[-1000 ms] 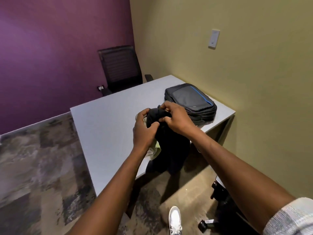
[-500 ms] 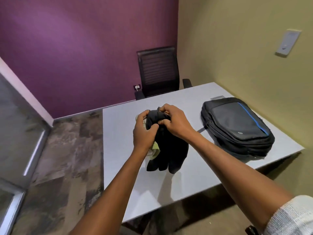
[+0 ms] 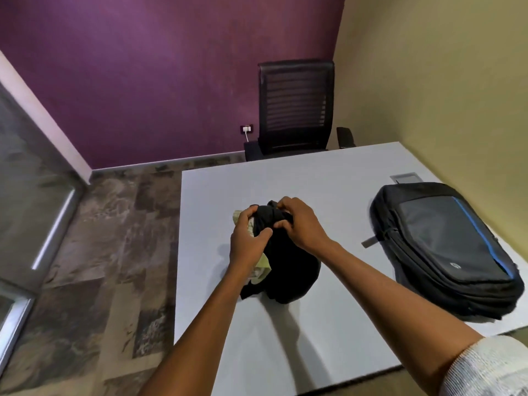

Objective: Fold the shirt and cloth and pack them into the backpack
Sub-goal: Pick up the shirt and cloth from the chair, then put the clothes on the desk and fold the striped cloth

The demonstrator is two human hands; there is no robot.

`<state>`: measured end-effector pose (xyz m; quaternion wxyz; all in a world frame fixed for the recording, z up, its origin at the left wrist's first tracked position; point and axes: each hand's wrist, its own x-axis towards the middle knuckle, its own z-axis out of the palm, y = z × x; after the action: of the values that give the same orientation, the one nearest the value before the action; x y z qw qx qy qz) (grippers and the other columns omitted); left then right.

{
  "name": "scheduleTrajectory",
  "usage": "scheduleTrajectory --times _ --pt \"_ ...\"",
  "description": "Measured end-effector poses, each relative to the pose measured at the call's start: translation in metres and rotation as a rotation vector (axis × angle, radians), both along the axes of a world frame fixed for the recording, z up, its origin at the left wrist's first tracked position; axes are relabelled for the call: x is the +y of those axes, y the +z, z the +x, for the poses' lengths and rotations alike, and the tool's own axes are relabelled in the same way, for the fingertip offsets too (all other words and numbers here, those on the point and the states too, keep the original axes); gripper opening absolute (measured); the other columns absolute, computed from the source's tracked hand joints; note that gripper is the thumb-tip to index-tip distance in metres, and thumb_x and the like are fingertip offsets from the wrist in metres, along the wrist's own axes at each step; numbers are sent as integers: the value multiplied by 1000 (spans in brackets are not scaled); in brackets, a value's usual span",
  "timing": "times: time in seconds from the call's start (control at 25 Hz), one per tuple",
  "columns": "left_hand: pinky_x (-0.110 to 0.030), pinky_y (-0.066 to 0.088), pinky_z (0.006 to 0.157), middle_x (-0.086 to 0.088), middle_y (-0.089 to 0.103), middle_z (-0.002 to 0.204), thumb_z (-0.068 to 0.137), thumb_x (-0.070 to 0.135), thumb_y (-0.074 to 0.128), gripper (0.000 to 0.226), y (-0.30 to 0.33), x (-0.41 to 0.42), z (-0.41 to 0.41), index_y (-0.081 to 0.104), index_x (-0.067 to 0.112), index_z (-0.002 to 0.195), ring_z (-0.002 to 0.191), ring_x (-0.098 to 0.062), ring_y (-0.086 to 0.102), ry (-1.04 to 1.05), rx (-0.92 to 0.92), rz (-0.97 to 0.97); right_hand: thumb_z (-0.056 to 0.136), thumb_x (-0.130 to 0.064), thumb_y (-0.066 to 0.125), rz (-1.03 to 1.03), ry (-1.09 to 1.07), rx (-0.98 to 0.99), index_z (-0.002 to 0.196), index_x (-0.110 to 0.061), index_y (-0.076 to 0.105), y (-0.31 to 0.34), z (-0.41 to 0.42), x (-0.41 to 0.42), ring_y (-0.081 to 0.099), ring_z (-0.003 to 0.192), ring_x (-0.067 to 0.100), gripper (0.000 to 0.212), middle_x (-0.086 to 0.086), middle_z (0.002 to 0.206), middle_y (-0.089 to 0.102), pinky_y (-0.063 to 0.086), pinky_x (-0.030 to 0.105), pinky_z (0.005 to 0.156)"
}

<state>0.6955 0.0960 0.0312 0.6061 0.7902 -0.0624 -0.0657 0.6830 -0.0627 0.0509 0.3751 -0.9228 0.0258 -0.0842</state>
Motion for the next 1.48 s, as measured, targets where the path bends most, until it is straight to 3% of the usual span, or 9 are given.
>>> scheduleTrajectory --times 0.12,0.28,0.44,0.64,0.8,1.04,1.48 --pt "-7 40 86 11 56 132 87 14 71 54 -37 4 25 52 30 135 118 -9 54 -27 70 19 84 -15 70 -14 -43 78 105 -16 58 -37 19 4 54 90 21 24 1 99 55 38 30 75" --pt "-23 44 97 10 59 131 87 21 72 50 -81 14 41 53 32 132 122 -12 55 -43 149 78 91 -21 64 -53 -75 168 118 -16 56 -76 29 15 56 101 24 29 5 113 56 40 32 78" --pt "-24 45 95 5 59 134 87 24 73 54 -114 28 49 50 29 136 124 -17 55 -79 236 165 93 -37 57 -207 -26 303 140 -21 46 -112 30 18 54 117 32 51 9 137 52 45 43 97" --pt "-37 50 103 -1 54 143 92 34 69 57 -145 37 57 43 27 143 127 -25 54 -130 283 373 96 -56 45 -334 14 527 157 -30 20 -147 24 5 22 148 35 70 1 164 23 17 58 119" --pt "-34 48 100 0 57 139 93 42 66 55 -156 34 61 46 26 141 122 -22 56 -175 292 427 96 -60 42 -301 23 580 158 -31 17 -163 27 -10 14 151 35 72 -4 166 17 11 62 118" --pt "-38 49 102 -3 61 133 91 53 64 59 -175 25 77 50 21 138 118 -25 59 -146 366 479 99 -57 39 -227 -27 600 156 -29 21 -171 42 -35 15 150 34 66 -6 163 25 11 62 117" --pt "-36 51 98 -3 63 125 88 52 69 59 -187 17 82 53 17 132 114 -26 60 -91 450 463 101 -57 35 -219 13 698 159 -29 13 -185 50 -59 13 151 37 68 -6 166 17 18 56 120"
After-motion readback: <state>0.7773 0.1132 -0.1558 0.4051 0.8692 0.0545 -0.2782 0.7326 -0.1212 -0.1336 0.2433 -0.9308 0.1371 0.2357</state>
